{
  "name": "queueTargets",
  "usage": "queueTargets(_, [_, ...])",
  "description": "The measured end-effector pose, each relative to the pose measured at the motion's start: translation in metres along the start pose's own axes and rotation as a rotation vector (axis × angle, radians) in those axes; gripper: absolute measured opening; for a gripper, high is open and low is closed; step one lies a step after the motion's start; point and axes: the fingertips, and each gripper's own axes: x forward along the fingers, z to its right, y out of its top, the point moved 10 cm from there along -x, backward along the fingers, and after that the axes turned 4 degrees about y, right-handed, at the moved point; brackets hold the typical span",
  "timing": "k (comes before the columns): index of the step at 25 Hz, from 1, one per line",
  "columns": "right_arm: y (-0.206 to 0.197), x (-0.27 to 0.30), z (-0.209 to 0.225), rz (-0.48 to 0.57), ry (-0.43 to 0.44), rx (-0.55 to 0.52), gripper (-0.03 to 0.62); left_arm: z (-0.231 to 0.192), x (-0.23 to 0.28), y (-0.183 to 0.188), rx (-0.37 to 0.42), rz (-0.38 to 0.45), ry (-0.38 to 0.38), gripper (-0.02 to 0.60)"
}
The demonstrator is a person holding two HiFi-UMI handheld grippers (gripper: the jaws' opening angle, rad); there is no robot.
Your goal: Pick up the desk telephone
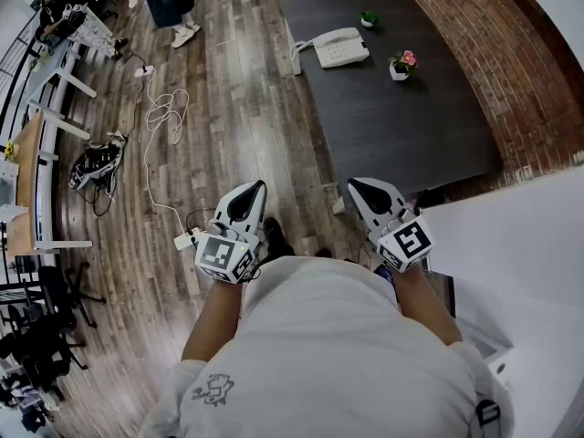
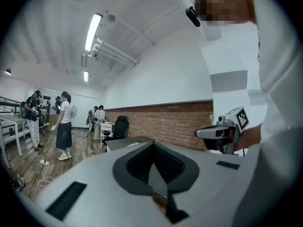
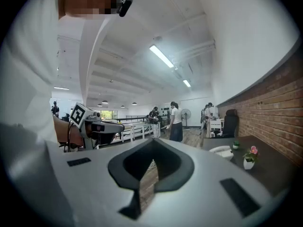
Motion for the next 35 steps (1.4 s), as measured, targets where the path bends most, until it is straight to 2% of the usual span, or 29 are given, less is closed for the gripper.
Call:
queueTargets(15, [-0.002,0.032,0.003,-0.025,0.030,0.024,0.005,-0.027,0.005,-0.002,0.007,-0.022,-0.006,0.011])
queueTargets(26, [-0.004,0.104,0.008,-0.046,0.045,0.037,0.006,-0.095,0.019,-0.006,-0.018,-0.015,-0.023,0.011])
queueTargets(27, [-0.004,0.114,0.009,-0.052,0.037,0.038,0.022,-0.104,0.022,-0.006,-0.022,-0.008,-0.028,0.011])
queueTargets(29, [-0.002,0.135,0.013,-0.060,0.015,0.048,0.090,-0.125,0.029,-0.003,-0.033,0.005,-0.043,0.054])
queueTargets(32, [0.006,0.168,0.015,-0.065,-0.007,0.061,0.179,-0.160,0.040,0.008,-0.042,0.008,-0.064,0.164])
queueTargets(35, [0.015,0.199,0.014,-0.061,-0.024,0.049,0.218,-0.192,0.046,0.018,-0.025,0.000,-0.097,0.212])
